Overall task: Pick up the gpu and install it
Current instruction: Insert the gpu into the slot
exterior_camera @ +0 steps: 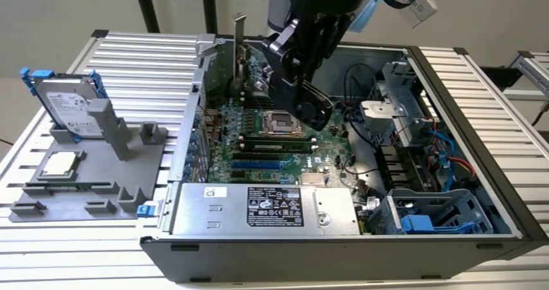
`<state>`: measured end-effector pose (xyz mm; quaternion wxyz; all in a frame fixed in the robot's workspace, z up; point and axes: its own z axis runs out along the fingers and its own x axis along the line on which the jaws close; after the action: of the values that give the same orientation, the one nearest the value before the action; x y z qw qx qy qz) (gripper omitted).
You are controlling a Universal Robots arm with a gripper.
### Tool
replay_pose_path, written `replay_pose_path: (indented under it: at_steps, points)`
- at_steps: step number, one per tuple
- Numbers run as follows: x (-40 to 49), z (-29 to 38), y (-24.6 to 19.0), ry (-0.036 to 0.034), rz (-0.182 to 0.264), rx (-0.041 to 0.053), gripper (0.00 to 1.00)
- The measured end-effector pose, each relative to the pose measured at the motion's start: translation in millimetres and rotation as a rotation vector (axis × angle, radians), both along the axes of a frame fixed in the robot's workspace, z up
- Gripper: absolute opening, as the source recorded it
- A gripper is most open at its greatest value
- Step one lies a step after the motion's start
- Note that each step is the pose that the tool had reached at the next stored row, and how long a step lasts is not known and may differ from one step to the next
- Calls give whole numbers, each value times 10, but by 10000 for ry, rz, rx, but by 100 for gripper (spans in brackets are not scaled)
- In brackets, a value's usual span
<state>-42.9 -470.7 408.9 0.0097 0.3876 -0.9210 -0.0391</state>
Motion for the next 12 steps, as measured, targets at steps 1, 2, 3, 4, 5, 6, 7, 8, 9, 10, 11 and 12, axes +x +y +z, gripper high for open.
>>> replay_pose_path:
  at_steps: [1,2,3,4,5,6,7,8,9,10,11,12]
  points:
    - [6,0,0,0,85,0,0]
    - [11,0,0,0,165,0,0]
    - [17,0,0,-1,243,0,0]
    - [22,0,0,0,323,0,0]
    - [28,0,0,-1,407,0,0]
    - [33,0,0,0,486,0,0]
    - [38,0,0,0,565,0,0]
    - [44,0,0,0,646,-1,0]
    - [50,0,0,0,728,-1,0]
    - [55,0,0,0,806,0,0]
    - [61,0,0,0,887,0,0]
    - [66,0,0,0,973,0,0]
